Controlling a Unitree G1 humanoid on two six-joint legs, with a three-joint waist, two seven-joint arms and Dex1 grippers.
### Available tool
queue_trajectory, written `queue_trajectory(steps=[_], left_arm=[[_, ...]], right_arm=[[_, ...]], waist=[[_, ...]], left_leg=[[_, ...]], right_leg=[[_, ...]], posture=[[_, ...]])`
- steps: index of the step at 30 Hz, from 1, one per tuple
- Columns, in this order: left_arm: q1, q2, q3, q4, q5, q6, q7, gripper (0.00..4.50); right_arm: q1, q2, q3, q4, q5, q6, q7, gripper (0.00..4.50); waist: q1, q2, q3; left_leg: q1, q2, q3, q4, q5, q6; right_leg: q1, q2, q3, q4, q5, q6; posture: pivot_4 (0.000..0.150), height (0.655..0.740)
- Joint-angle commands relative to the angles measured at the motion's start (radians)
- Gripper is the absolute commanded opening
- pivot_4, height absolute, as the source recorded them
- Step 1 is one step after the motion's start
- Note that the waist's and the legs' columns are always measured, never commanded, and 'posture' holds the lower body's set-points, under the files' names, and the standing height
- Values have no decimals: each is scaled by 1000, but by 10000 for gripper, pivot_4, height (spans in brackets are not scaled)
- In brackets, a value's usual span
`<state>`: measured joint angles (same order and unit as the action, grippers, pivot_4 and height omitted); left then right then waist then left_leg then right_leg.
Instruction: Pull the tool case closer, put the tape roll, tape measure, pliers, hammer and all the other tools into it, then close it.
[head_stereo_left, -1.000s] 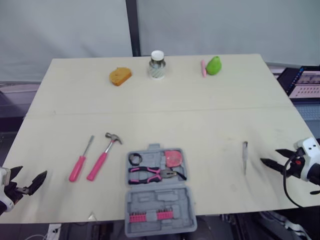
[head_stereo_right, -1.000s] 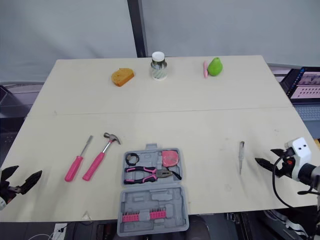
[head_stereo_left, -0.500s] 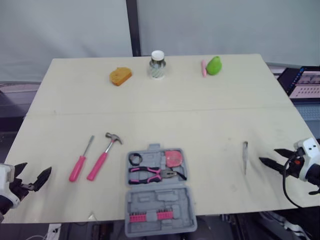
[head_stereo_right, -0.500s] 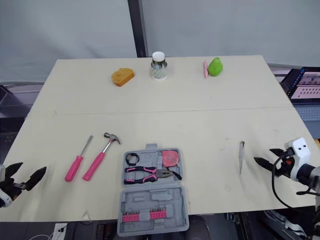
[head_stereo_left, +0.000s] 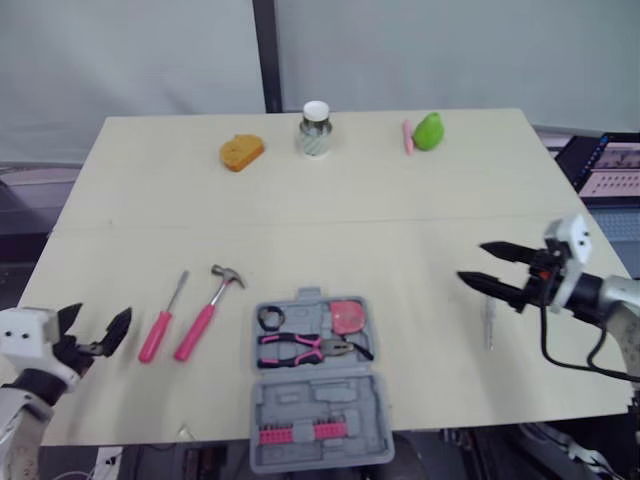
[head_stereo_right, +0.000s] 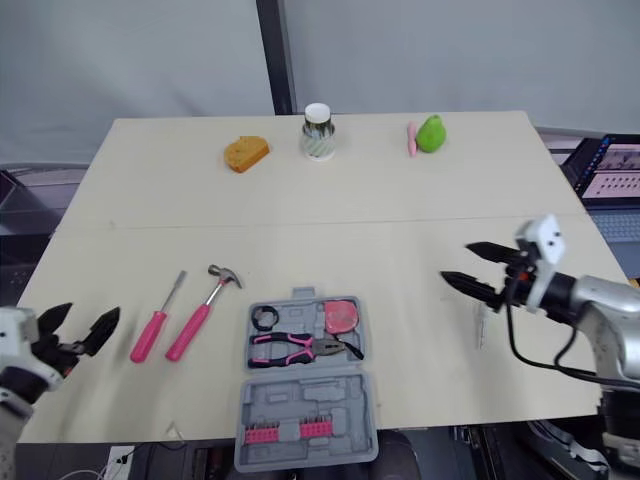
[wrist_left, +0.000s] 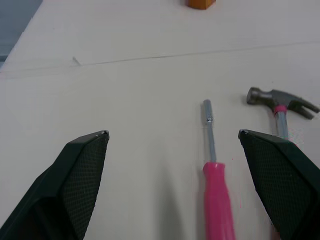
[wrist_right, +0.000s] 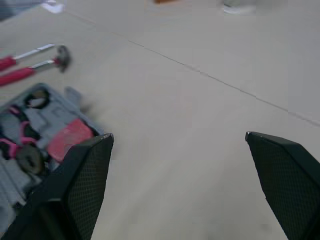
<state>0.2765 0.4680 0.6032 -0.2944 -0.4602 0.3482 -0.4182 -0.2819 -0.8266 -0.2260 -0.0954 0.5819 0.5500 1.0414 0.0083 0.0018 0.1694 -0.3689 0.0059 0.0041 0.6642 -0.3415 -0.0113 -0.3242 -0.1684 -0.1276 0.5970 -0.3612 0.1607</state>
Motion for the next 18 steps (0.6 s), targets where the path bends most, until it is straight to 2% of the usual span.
queue_trajectory(steps=[1, 4, 8, 14, 18], left_arm=[[-7, -38, -70, -144, 18, 27, 72, 45000], [-5, -95, -152, -258, 19, 60, 128, 45000], [8, -115, -240, -293, 62, 43, 127, 45000], [-6, -141, -376, -327, 115, -6, 116, 45000], [9, -102, -410, -319, 134, -52, 49, 45000]], right_arm=[[-38, -1, 28, -111, 50, 60, -6, 44673], [-14, 7, 58, -208, 61, 85, -20, 44673], [17, 19, 67, -274, 86, 114, -35, 44673], [74, -38, 46, -273, 60, 83, 7, 44673], [116, -58, -19, -208, 40, 54, -9, 44673]], waist=[[13, -1, 1], [22, -2, 1], [20, -2, 1], [22, -3, 1], [20, -3, 2]], left_leg=[[0, 0, 0, 0, 0, 0], [-1, 0, -2, 1, 0, 0], [-1, -1, -1, 2, 0, 0], [-1, -1, -1, 1, 0, 0], [-1, -1, -1, 2, 0, 0]], right_leg=[[0, 0, 0, 0, 0, 0], [0, 0, -1, 0, 0, 0], [1, 0, -1, 0, 0, 0], [1, 0, -1, 0, 0, 0], [1, 0, -1, 0, 0, 0]], posture=[[1500, 7400], [1500, 7400], [1500, 7400], [1500, 7400], [1500, 7400]])
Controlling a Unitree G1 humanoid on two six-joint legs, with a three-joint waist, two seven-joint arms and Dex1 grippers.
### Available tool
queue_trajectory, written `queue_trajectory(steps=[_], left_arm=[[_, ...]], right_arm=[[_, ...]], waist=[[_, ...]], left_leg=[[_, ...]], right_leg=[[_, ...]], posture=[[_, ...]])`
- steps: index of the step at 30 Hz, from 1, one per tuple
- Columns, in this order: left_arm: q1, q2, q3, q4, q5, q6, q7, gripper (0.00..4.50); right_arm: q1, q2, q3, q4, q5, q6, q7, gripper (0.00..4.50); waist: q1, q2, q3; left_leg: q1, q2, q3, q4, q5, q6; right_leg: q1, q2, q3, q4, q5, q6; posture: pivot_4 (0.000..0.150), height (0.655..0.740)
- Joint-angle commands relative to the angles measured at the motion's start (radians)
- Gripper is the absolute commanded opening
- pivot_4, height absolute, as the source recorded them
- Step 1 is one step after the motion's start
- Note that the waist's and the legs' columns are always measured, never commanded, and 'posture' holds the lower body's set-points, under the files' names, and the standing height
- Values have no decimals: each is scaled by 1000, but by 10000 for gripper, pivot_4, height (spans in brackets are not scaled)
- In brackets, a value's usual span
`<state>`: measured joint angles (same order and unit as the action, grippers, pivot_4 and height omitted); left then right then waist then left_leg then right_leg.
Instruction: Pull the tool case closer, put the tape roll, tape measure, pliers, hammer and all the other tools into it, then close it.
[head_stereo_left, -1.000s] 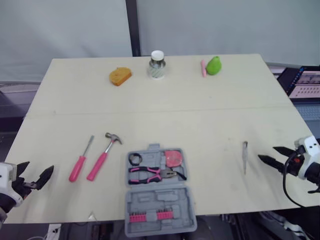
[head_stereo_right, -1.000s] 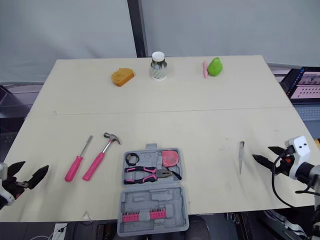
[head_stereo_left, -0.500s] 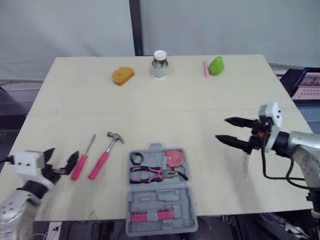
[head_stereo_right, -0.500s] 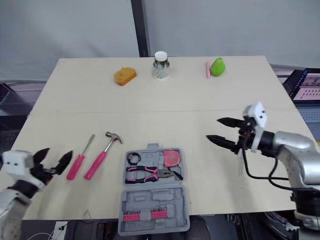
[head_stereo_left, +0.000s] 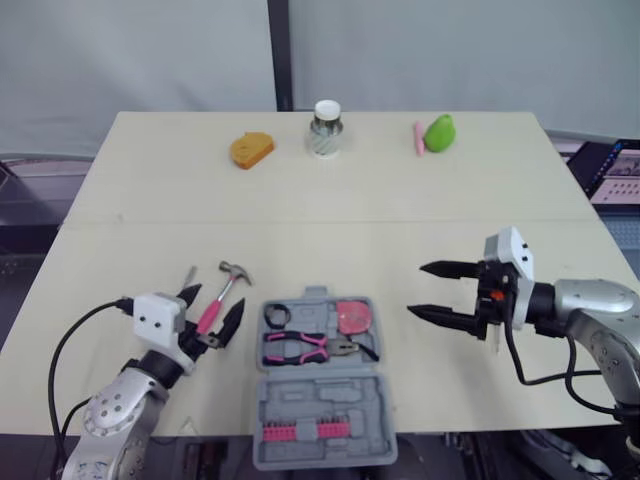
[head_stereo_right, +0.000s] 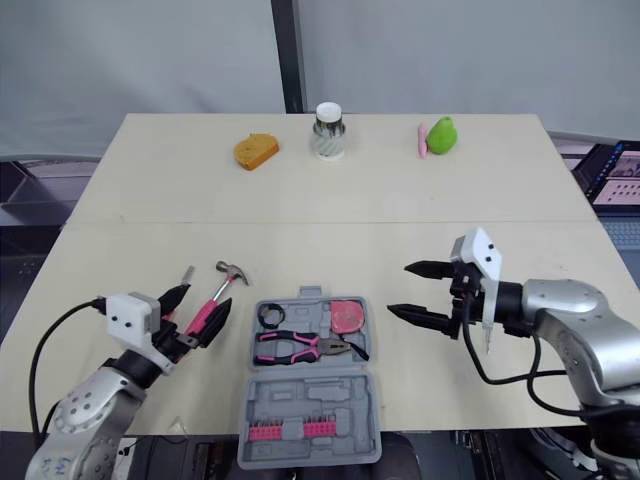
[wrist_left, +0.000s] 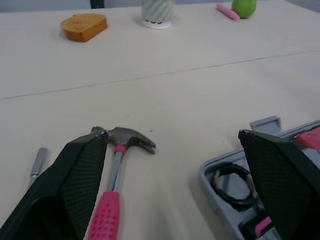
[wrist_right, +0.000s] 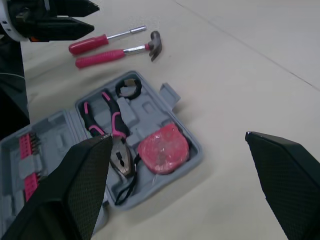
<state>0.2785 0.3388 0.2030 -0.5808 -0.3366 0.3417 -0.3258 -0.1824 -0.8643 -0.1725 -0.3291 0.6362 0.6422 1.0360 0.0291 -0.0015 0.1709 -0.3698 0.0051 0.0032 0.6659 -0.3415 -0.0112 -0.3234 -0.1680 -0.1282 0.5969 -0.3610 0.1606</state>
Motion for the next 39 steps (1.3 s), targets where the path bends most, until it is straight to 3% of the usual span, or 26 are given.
queue_trajectory(steps=[1, 4, 8, 12, 16, 19, 22, 29, 31, 33, 35, 39], left_arm=[[1, 46, -16, -29, 0, -51, -77, 45000], [-53, 162, -89, -13, -32, -79, -276, 45000], [-201, 257, -182, 67, -63, -109, -477, 45000], [-388, 266, -291, 191, -56, -148, -629, 45000], [-527, 228, -353, 312, -39, -191, -701, 45000], [-575, 208, -323, 381, -38, -178, -666, 45000], [-550, 233, -245, 396, -53, -103, -597, 45000], [-290, 407, 1, 306, -117, 85, -568, 45000], [-190, 449, 62, 265, -144, 145, -578, 45000], [-98, 478, 93, 234, -146, 166, -597, 39438], [-24, 498, 90, 205, -144, 185, -616, 31206], [80, 495, 33, 150, -103, 195, -596, 10504]], right_arm=[[42, -14, -98, 39, -25, -50, -24, 44673], [194, 94, -226, -8, -43, -50, -191, 44673], [326, 257, -271, -148, -137, -29, -469, 44673], [387, 454, -243, -239, -268, -10, -759, 44673], [431, 578, -221, -252, -336, -54, -875, 44673], [474, 568, -183, -315, -330, -106, -810, 44673], [501, 480, -171, -353, -270, -130, -666, 44673], [434, 169, -59, -381, -99, -29, -315, 44673], [391, 90, 3, -375, -108, -20, -256, 39599], [333, 38, 87, -348, -140, -14, -221, 32649], [270, 3, 191, -311, -199, -18, -195, 22003], [163, -5, 361, -204, -311, -37, -175, 1247]], waist=[[-1, 0, 0], [13, 0, 0], [23, 3, 0], [16, 7, -2], [3, 7, -2], [-6, 8, -2], [-17, 9, -2], [-32, 7, 0], [-29, 4, 1], [-19, 2, 2], [-9, 2, 3], [0, 1, 3]], left_leg=[[0, 0, 0, 0, 0, 0], [0, 0, -1, -1, 0, 0], [0, 0, 1, 0, 0, 0], [2, 0, 2, 0, 1, -1], [1, -1, 4, -2, 1, -1], [1, -1, 4, -2, 1, -1], [2, -1, 5, -3, 1, -1], [3, 1, 4, -4, 0, 0], [2, 1, 3, -3, 0, 0], [2, 0, 2, -3, 0, 0], [2, 0, 2, -1, 0, 0], [1, 0, 1, -1, 0, 0]], right_leg=[[0, 0, 0, 0, 0, 0], [0, 0, -1, 0, 0, 0], [0, 0, 1, 1, 0, 0], [-2, 0, 3, 5, 0, 0], [-6, 1, 5, 7, 0, -1], [-6, 1, 6, 8, 0, -1], [-7, 1, 7, 8, 0, -1], [-6, 1, 7, 8, -1, -1], [-6, 1, 7, 7, -1, -1], [-5, 1, 7, 7, -1, -1], [-4, 1, 7, 6, 0, -1], [-3, 1, 8, 5, 0, -1]], posture=[[1500, 7400], [1500, 7400], [1500, 7400], [1500, 7400], [1500, 7400], [1500, 7400], [1500, 7400], [1500, 7400], [1500, 7400], [1500, 7400], [1500, 7400], [1500, 7400]])
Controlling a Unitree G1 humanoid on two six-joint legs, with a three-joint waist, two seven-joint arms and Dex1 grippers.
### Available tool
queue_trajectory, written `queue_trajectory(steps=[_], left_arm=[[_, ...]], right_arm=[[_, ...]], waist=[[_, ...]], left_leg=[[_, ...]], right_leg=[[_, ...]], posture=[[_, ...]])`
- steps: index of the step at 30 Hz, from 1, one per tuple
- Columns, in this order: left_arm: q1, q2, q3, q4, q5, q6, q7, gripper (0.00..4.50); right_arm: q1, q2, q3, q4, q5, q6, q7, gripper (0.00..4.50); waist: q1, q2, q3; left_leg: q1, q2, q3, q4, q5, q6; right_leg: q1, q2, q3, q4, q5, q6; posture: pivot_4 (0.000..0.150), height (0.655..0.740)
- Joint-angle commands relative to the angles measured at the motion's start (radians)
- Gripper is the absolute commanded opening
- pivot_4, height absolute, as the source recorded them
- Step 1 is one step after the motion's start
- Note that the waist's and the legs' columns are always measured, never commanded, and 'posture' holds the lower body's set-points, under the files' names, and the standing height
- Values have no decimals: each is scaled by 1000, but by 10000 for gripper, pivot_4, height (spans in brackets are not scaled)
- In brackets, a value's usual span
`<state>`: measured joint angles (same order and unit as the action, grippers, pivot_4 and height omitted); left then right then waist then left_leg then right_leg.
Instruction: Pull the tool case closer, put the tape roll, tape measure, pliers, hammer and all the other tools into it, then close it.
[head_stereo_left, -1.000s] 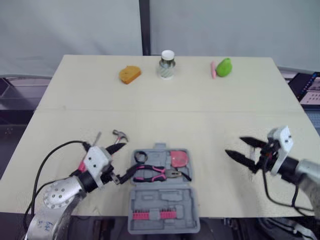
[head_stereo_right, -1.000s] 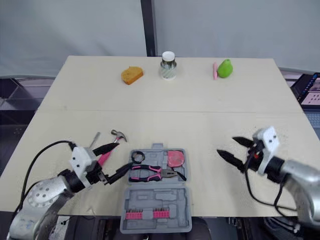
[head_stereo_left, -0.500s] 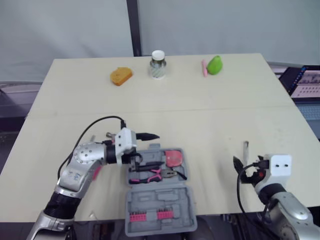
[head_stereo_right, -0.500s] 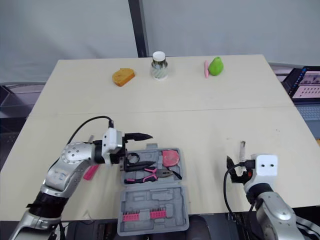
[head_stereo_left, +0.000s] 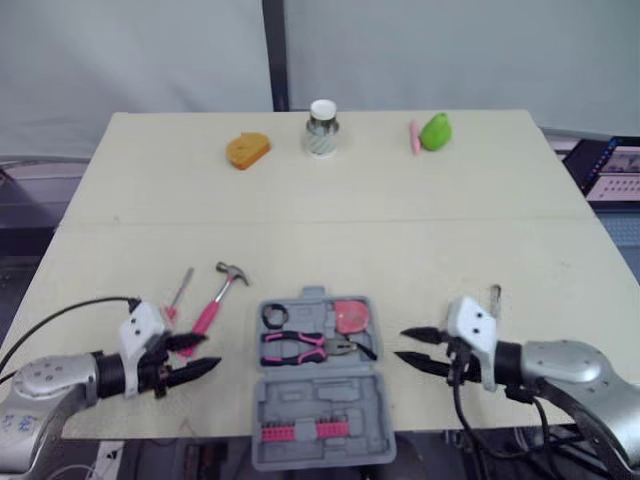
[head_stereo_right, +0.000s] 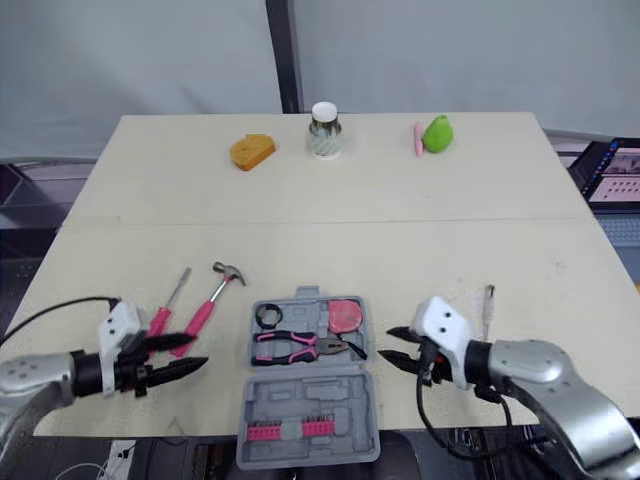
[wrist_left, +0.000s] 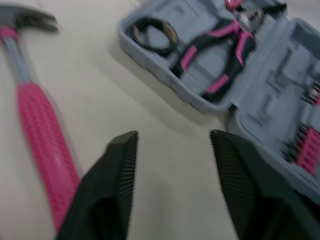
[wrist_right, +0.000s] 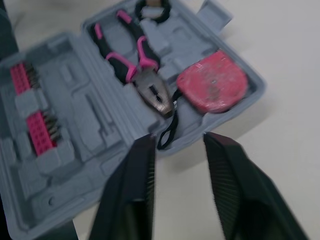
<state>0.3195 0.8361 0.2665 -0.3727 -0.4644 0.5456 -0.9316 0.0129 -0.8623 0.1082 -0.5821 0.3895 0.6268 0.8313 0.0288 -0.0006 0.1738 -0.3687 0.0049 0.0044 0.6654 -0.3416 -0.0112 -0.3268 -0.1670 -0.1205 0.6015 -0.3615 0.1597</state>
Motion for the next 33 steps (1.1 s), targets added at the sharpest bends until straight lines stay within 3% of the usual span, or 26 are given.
queue_trajectory(steps=[1, 2, 15, 33], left_arm=[[51, -16, -42, -62, 32, -13, 24, 5252], [60, -29, -49, -65, 36, -19, 37, 303], [-9, -167, -220, -22, 116, -54, 138, 303], [-188, -283, -268, 15, 117, 28, 237, 303]], right_arm=[[-49, 1, 97, 67, -69, -10, 28, 0], [-57, 3, 109, 74, -72, -3, 31, 0], [-131, 98, 251, 120, -142, 27, 24, 0], [-173, 220, 246, 201, -218, 38, -22, 0]], waist=[[-1, 0, 0], [-1, 0, 0], [-4, 0, 0], [-4, -1, 0]], left_leg=[[0, 0, 0, 0, 0, 0], [0, 0, 0, 0, 0, 0], [0, 0, 0, 0, 0, 0], [0, 0, 0, 1, 0, 0]], right_leg=[[0, 0, 0, 0, 0, 0], [0, 0, 0, 0, 0, 0], [0, 0, 0, 0, 0, 0], [0, 0, 0, 1, 0, 0]], posture=[[1500, 7400], [1500, 7400], [1500, 7400], [1500, 7400]])
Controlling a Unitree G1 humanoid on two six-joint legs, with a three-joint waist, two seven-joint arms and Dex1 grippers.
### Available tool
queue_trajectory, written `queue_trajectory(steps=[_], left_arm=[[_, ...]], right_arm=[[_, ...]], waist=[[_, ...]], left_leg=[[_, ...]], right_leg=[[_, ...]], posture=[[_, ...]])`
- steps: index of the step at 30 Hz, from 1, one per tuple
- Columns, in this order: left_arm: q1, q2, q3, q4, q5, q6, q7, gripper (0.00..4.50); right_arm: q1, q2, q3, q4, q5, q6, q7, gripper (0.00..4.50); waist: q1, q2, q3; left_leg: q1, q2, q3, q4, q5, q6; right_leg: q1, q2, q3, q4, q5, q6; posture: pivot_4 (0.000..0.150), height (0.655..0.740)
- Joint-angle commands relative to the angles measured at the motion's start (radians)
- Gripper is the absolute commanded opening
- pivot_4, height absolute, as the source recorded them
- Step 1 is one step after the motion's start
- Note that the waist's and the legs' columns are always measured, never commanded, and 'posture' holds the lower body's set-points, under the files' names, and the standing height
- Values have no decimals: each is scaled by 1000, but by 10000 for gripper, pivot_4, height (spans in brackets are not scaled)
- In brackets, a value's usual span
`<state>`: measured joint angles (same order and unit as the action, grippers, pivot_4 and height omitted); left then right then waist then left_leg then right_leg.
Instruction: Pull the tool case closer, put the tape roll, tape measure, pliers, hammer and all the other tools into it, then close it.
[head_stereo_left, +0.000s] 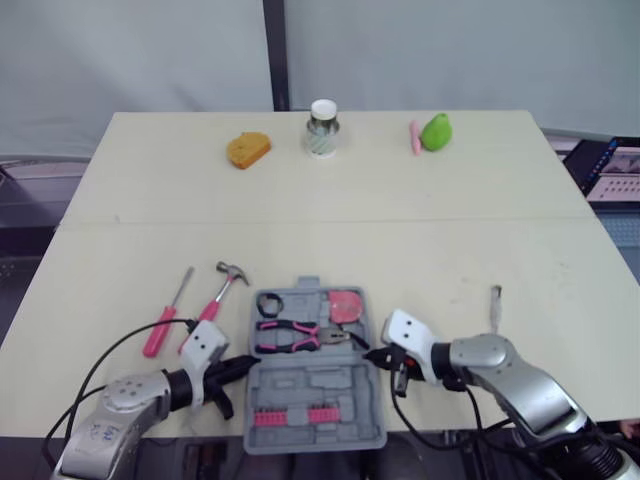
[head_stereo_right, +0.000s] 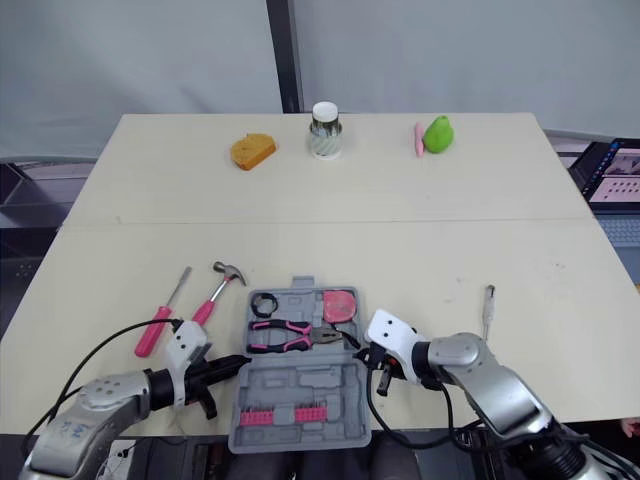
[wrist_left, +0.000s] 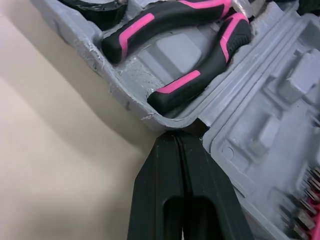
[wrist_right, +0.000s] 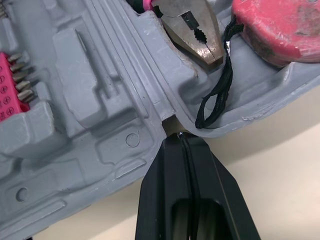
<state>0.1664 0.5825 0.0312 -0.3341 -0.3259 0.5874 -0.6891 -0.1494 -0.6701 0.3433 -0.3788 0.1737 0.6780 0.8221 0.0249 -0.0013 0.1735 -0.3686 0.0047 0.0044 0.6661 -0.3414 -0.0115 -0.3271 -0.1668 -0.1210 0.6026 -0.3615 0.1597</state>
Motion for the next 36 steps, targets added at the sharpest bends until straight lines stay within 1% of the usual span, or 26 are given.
queue_trajectory(steps=[1, 13, 27, 36], left_arm=[[-47, -35, -36, -16, -18, -15, -4, 303], [-133, -92, -55, 30, 1, -33, 6, 303], [-168, -120, -50, 80, 31, -75, 16, 303], [-151, -125, -48, 75, 33, -81, 13, 303]], right_arm=[[-14, 32, 7, 2, -6, -13, -18, 0], [-32, 75, -36, 6, -27, 12, -70, 0], [-37, 87, -43, 14, -39, 11, -74, 0], [-40, 97, -48, 19, -50, 8, -83, 0]], waist=[[0, 0, 0], [-1, 0, 0], [-2, 0, 0], [-2, 0, 0]], left_leg=[[0, 0, 0, 0, 0, 0], [0, 0, 0, 0, 0, 0], [0, 0, 0, 0, 0, 0], [0, 0, 0, 0, 0, 0]], right_leg=[[0, 0, 0, 0, 0, 0], [-1, 0, 0, 1, 0, 0], [-1, 0, 0, 1, 0, 0], [-1, 0, 0, 1, 0, 0]], posture=[[1500, 7400], [1500, 7400], [1500, 7400], [1500, 7400]])
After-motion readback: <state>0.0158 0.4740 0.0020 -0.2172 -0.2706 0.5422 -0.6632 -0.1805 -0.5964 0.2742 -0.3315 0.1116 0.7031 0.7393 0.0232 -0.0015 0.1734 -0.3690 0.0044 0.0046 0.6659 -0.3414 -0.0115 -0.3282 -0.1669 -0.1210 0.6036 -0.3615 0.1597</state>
